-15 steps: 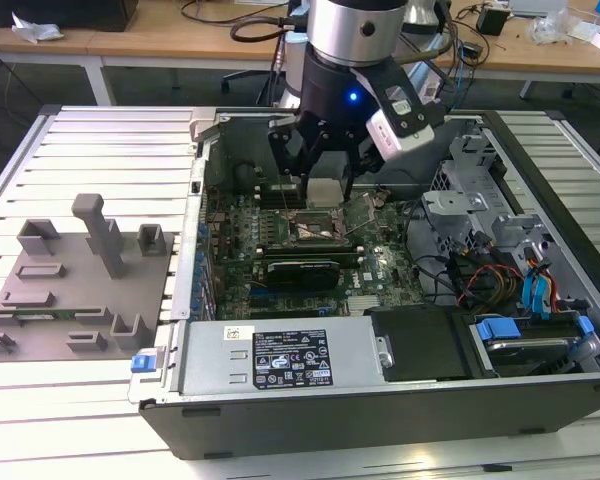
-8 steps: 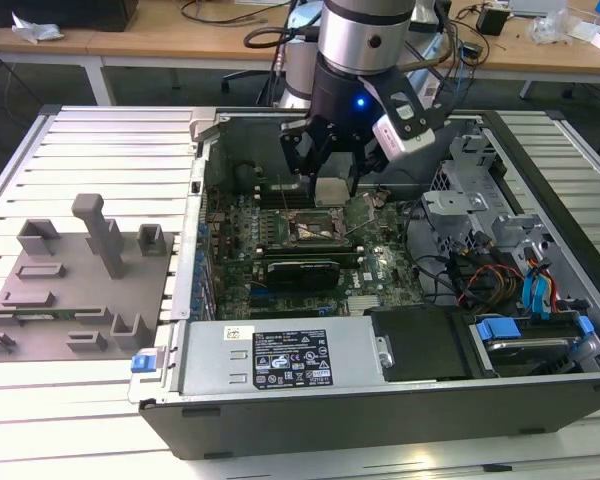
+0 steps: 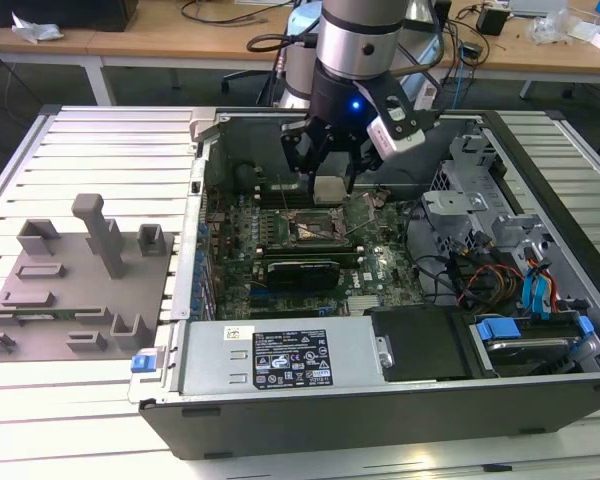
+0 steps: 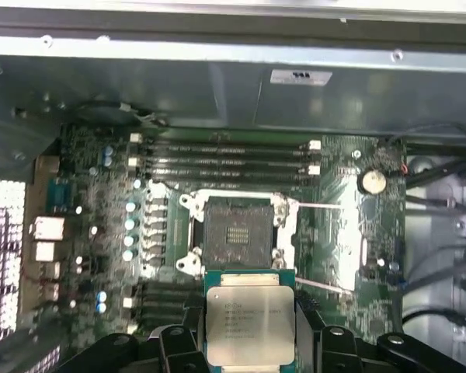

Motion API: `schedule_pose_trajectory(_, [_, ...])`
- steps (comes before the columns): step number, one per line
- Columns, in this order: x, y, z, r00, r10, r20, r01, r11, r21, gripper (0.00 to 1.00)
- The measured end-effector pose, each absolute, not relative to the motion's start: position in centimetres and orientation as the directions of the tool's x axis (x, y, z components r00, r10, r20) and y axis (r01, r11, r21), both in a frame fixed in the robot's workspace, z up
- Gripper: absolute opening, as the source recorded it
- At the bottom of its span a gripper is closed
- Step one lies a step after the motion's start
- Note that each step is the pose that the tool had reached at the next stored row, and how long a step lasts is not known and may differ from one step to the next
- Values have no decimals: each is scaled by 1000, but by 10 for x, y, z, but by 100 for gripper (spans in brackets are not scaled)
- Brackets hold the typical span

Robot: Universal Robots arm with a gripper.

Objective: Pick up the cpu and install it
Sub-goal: 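Pick up the cpu and move it towards the insertion slot, then place the cpu into insertion slot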

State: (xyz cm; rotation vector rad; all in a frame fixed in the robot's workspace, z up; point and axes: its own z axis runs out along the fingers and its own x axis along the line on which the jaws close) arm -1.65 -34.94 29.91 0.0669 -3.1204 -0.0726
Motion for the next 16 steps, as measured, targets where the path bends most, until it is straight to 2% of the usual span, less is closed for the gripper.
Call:
schedule_pose_trajectory(4, [-17, -338, 293, -999, -43, 19, -42, 998, 47, 55])
schedule_pose_trajectory(16, [-22, -328, 285, -999, -40, 16, -39, 998, 47, 55])
